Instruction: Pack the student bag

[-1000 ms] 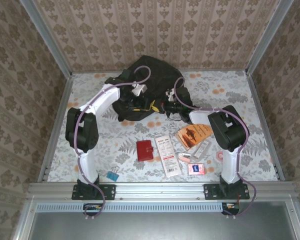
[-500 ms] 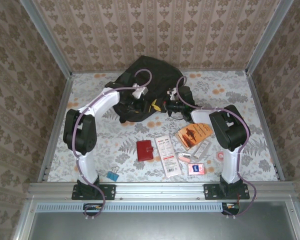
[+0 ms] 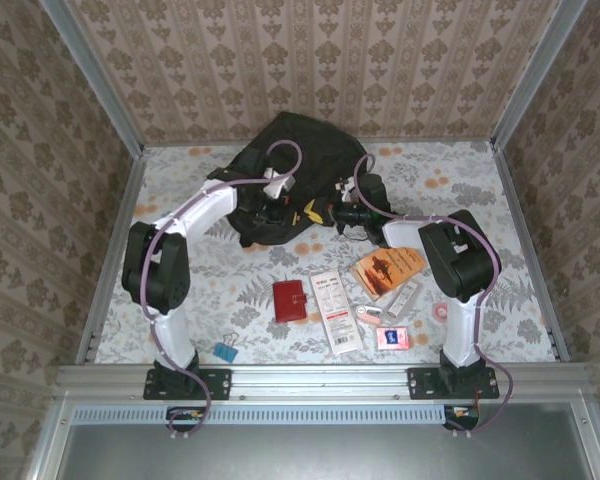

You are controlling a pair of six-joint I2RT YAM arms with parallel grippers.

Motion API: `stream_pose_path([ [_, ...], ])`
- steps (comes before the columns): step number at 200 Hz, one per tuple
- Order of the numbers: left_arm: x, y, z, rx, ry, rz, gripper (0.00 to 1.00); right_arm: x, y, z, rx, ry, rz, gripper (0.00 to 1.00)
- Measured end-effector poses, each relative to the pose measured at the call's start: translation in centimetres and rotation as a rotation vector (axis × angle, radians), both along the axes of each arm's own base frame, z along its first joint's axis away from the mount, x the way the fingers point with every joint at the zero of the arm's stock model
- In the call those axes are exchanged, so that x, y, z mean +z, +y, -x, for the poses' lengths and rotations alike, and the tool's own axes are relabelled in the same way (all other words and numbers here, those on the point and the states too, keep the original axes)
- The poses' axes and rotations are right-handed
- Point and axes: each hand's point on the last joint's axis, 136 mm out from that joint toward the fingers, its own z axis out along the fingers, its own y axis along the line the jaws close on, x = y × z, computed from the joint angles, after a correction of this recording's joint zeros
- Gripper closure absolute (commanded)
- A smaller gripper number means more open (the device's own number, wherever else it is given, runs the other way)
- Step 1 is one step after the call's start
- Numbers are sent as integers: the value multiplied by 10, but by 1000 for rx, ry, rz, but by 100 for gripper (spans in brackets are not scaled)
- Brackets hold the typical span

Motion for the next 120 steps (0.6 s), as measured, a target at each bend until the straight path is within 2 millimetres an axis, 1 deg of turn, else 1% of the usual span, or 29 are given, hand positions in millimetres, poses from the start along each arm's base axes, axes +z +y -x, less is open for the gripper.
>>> stream_pose_path([
  [17, 7, 4, -1, 13, -30, -20, 100, 3, 0, 0, 2, -13, 1, 100],
  [33, 8, 8, 0, 23, -48, -56, 100, 8, -1, 2, 6, -31, 12, 100],
  [51, 6, 6, 7, 9, -70, -117, 100, 10, -3, 5, 13, -36, 47, 100],
  [78, -2, 3, 16, -25, -125, -248, 100, 4, -6, 8, 23, -11, 121, 100],
  [120, -5, 5, 18, -41, -220, -400, 100, 1, -10, 8, 53, 6, 234, 100],
])
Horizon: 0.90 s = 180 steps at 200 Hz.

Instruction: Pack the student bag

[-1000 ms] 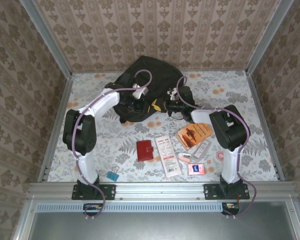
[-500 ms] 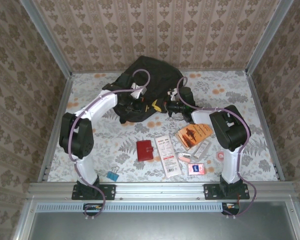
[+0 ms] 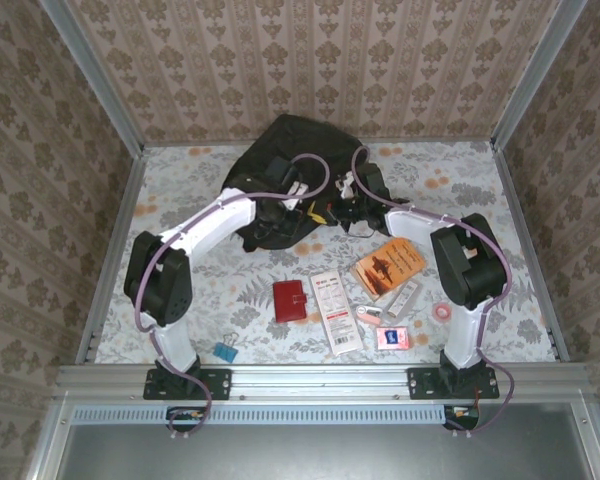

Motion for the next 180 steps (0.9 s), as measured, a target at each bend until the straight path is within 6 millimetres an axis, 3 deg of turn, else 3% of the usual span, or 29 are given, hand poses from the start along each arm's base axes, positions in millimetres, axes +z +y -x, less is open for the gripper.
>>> stream_pose_path([
  [82, 6, -3, 6, -22, -96, -111, 100, 0, -7, 7, 49, 13, 116, 100],
  [144, 22, -4, 8, -24, -124, -41, 100, 18, 0, 7, 82, 8, 16, 100],
  [180, 21, -5, 5, -23, -98, -50, 94, 18, 0, 5, 77, -1, 4, 100],
])
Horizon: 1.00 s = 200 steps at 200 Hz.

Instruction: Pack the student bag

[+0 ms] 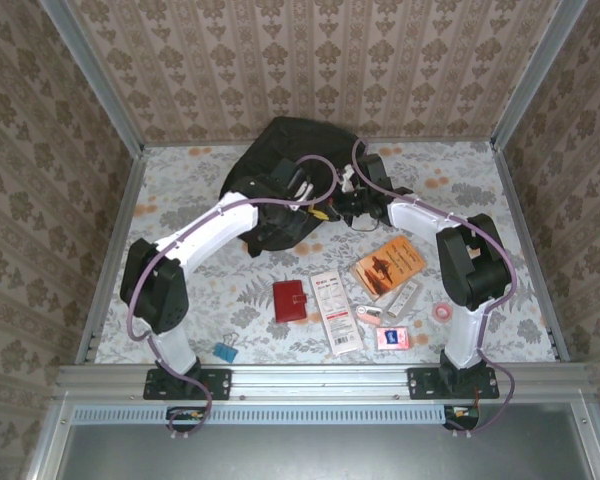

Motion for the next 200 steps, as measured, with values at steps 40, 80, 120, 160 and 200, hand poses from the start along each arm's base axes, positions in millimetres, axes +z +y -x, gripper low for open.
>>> stream_pose_path([
  [40, -4, 0, 1, -2, 14, -7, 87, -5, -1, 2, 0, 7, 2, 100],
  [80, -11, 8, 5, 6, 40, -32, 82, -8, -5, 1, -15, 24, 2, 100],
  [120, -14, 8, 7, 9, 47, -31, 95, -8, -5, 1, -21, 34, -2, 100],
  [160, -16, 5, 9, -4, 56, -14, 100, -8, -6, 1, -24, 35, -2, 100],
  [200, -14, 11, 8, 11, 30, 14, 100, -12, -9, 1, -28, 42, 3, 100],
])
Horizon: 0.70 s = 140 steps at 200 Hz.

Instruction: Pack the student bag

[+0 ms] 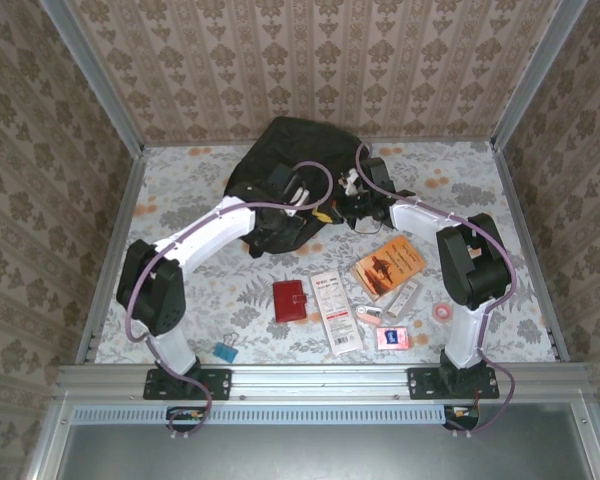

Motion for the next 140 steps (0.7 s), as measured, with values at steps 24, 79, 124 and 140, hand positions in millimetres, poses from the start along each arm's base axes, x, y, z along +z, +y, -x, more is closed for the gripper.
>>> stream_pose_path([
  [24, 6, 6, -2, 17, -24, 21, 100, 0, 0, 0, 5, -5, 2, 100],
  [79, -2, 20, 7, 35, -22, -22, 100, -10, -7, 3, 7, 8, 47, 100],
  [124, -6, 44, 27, 55, 8, -99, 100, -14, -32, -8, -44, 19, 84, 100],
  [140, -2, 45, 29, 79, 15, -90, 100, -13, -32, -9, -43, 9, 82, 100],
])
